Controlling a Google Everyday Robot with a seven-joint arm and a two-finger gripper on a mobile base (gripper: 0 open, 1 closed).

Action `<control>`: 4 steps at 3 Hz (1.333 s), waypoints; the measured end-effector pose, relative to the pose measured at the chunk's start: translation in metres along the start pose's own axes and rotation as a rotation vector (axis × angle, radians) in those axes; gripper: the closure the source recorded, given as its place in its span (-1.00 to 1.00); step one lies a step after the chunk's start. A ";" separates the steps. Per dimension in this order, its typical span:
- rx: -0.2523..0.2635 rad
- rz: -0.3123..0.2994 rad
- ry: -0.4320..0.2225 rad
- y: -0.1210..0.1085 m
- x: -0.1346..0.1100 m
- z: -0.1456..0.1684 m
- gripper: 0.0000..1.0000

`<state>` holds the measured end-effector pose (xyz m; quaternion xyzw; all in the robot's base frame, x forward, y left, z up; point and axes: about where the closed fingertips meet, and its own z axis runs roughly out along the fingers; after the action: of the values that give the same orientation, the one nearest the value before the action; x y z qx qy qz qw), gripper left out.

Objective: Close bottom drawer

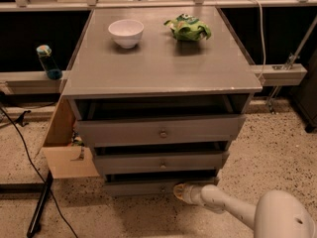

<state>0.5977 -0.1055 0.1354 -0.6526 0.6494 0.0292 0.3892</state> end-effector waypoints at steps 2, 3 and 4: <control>0.028 -0.007 0.004 -0.011 0.000 0.011 1.00; -0.054 0.039 -0.017 -0.001 0.000 0.000 1.00; -0.121 0.072 -0.043 0.012 -0.002 -0.016 1.00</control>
Offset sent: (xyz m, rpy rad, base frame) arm 0.0348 0.0024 -0.0024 -0.0064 -0.0507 -0.0257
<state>0.5795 -0.1111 0.1420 -0.6505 0.6609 0.0964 0.3617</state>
